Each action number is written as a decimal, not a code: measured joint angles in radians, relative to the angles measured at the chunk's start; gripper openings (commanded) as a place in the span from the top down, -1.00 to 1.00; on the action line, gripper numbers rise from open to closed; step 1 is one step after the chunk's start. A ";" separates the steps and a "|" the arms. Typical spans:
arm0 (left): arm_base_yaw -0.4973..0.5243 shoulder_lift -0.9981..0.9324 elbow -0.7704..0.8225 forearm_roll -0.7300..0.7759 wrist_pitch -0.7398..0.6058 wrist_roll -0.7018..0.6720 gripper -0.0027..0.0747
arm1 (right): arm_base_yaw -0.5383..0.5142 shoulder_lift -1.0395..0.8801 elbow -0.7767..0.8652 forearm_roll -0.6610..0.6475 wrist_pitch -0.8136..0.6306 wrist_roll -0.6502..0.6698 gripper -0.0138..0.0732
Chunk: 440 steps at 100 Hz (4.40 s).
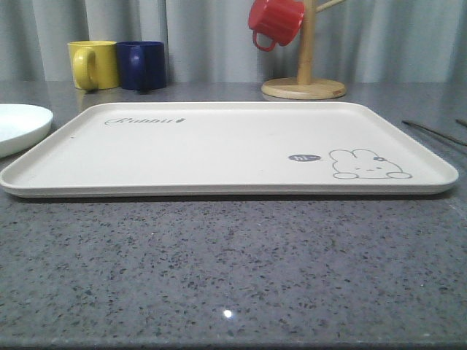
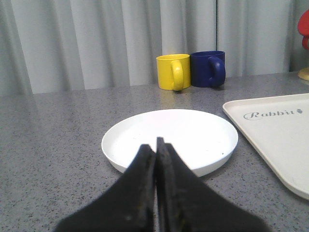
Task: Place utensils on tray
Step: 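Lower the left gripper onto the rim of the white plate, then grasp the plate rim with the left gripper and lift it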
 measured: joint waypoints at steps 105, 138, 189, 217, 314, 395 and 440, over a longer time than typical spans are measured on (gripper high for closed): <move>0.000 0.346 -0.556 -0.069 0.481 0.000 0.98 | 0.000 0.000 0.000 0.000 0.000 0.000 0.84; 0.000 0.663 -0.814 -0.053 0.726 0.000 0.98 | 0.000 0.000 0.000 0.000 0.000 0.000 0.84; 0.000 0.784 -0.816 -0.052 0.803 0.000 0.06 | 0.000 0.000 0.000 0.000 0.000 0.000 0.84; 0.000 0.786 -0.816 -0.054 0.807 0.000 -0.45 | 0.000 0.000 0.000 0.000 0.000 0.000 0.84; 0.259 1.533 -1.204 -0.218 0.816 0.133 -0.45 | 0.000 0.000 0.000 0.000 0.000 0.000 0.84; 0.263 1.664 -1.217 -0.249 0.787 0.161 0.98 | 0.000 0.000 0.000 0.000 0.000 0.000 0.84; 0.329 1.429 -1.213 -0.359 0.791 0.257 0.98 | 0.000 0.000 0.000 0.000 0.000 0.000 0.84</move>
